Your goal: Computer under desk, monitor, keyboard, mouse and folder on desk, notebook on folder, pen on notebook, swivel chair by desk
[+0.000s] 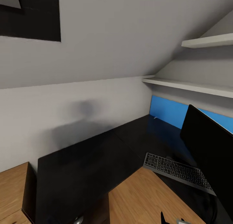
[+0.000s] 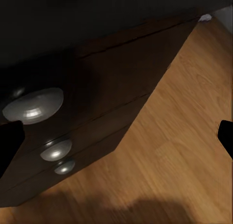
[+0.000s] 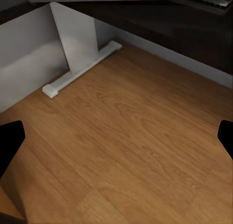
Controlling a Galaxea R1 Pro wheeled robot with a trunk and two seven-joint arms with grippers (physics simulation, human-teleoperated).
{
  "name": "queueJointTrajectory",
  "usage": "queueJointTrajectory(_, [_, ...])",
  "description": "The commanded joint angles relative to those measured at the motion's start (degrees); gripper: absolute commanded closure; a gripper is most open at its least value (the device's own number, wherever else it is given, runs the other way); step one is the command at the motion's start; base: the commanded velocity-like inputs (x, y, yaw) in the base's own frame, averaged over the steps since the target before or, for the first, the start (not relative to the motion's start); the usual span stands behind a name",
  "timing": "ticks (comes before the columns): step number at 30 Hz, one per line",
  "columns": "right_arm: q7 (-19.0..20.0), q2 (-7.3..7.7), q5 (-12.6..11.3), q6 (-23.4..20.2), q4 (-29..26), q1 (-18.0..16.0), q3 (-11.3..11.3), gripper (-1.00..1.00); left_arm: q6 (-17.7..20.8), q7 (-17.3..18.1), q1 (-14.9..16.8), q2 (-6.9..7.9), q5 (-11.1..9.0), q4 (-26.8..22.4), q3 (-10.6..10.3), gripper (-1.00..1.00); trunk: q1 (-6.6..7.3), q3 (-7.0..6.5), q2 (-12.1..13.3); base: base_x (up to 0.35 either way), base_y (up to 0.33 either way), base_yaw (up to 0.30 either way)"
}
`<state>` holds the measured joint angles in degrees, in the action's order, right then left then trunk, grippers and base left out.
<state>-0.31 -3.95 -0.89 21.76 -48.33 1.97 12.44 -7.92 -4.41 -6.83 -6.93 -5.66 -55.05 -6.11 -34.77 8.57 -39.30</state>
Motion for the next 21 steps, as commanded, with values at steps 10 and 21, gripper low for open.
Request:
queueJointTrajectory(10, [0.07,-0.03,0.13,1.73,-2.17,0.55,-0.42,-1.00,-0.17,-0.41,-0.02,0.10,-0.44,-0.27,-4.01,-1.00,-0.02,0.06,-0.06,0.000,0.000,0.000])
queueJointTrajectory(21, [-0.45,0.04,-0.11,-16.14,-20.83,0.11,-0.99,-1.00,18.41,-4.55,-0.01,-2.49,-0.35,-17.04,-6.44,-1.00,-0.02,0.06,-0.06,0.000,0.000,0.000])
